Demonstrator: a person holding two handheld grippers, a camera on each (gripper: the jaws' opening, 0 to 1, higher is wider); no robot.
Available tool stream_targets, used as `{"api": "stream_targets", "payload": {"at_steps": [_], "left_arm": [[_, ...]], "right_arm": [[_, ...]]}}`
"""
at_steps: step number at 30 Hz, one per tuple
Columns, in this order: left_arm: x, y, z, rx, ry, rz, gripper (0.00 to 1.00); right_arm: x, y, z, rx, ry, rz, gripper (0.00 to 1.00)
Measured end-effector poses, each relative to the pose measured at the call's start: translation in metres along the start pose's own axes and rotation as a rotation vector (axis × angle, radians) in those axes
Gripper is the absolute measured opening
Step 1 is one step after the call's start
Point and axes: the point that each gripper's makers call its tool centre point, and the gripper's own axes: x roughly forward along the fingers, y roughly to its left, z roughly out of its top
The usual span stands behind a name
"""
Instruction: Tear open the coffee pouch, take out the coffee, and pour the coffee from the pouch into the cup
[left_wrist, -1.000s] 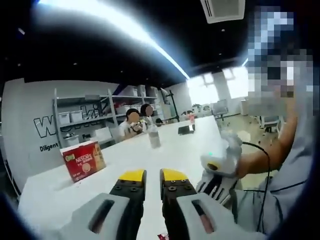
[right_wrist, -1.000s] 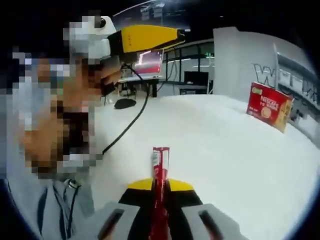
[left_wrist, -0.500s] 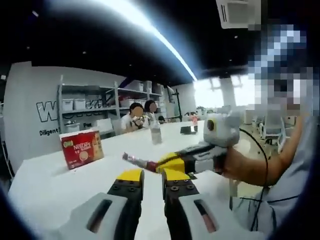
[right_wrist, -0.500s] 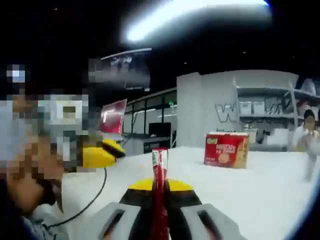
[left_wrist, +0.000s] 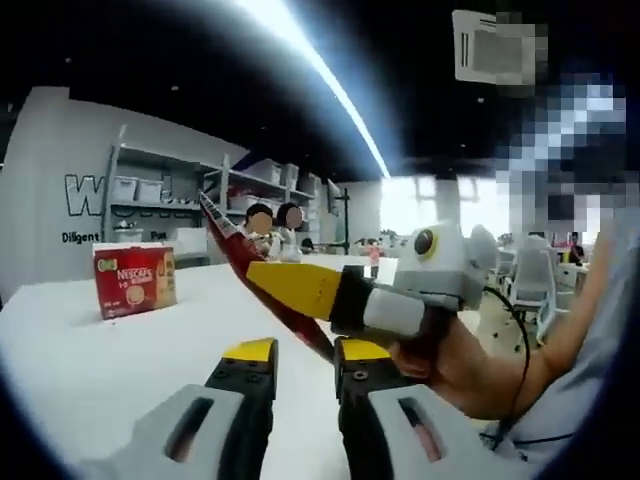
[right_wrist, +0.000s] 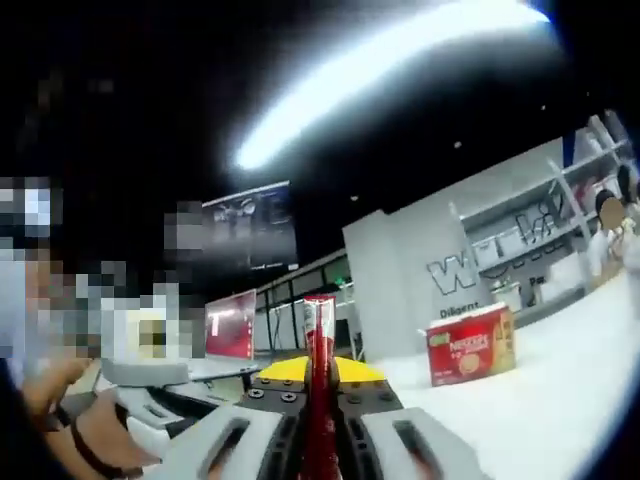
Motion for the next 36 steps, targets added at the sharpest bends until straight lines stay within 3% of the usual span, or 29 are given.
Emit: {"api": "stream_targets", "payload": {"at_steps": [4, 7, 10, 14, 17, 20, 26, 30, 34, 36], "left_arm": [[0.000, 0.003, 0.001, -0.043, -0.030, -0.003, 0.30], [0.002, -0.004, 0.005, 0.027, -0.040, -0.036, 0.21], [0.006, -0.004, 0.002, 0.105, -0.010, 0.004, 0.18], [0.005, -0.005, 0.001, 0.095, 0.005, 0.004, 0.16], [0.002, 0.000, -0.002, 0.102, 0.016, 0.013, 0.13], [-0.005, 0.013, -0.001, 0.113, 0.003, 0.040, 0.11], [-0.008, 0.022, -0.008, 0.094, 0.028, 0.057, 0.11], [-0.008, 0.019, -0.011, 0.109, 0.040, 0.054, 0.11], [-0.008, 0.018, -0.012, 0.135, 0.054, 0.055, 0.11], [-0.010, 0.014, -0.018, 0.154, 0.093, 0.021, 0.11]], "right_arm": [[-0.001, 0.008, -0.001, 0.016, -0.010, 0.002, 0.08], [-0.003, 0.011, -0.001, -0.007, -0.019, -0.010, 0.08], [-0.004, 0.011, -0.003, -0.008, -0.022, -0.019, 0.08], [-0.006, 0.014, -0.003, -0.012, -0.017, -0.007, 0.08], [-0.005, 0.024, -0.002, -0.098, 0.053, 0.044, 0.08], [-0.005, 0.027, 0.010, -0.169, 0.063, 0.043, 0.12], [0.000, 0.039, 0.044, -0.305, 0.000, 0.045, 0.20], [0.010, 0.046, 0.052, -0.426, 0.001, 0.042, 0.23], [0.014, 0.040, 0.049, -0.435, 0.014, 0.045, 0.25], [0.010, 0.034, 0.049, -0.420, 0.012, 0.055, 0.28]]}}
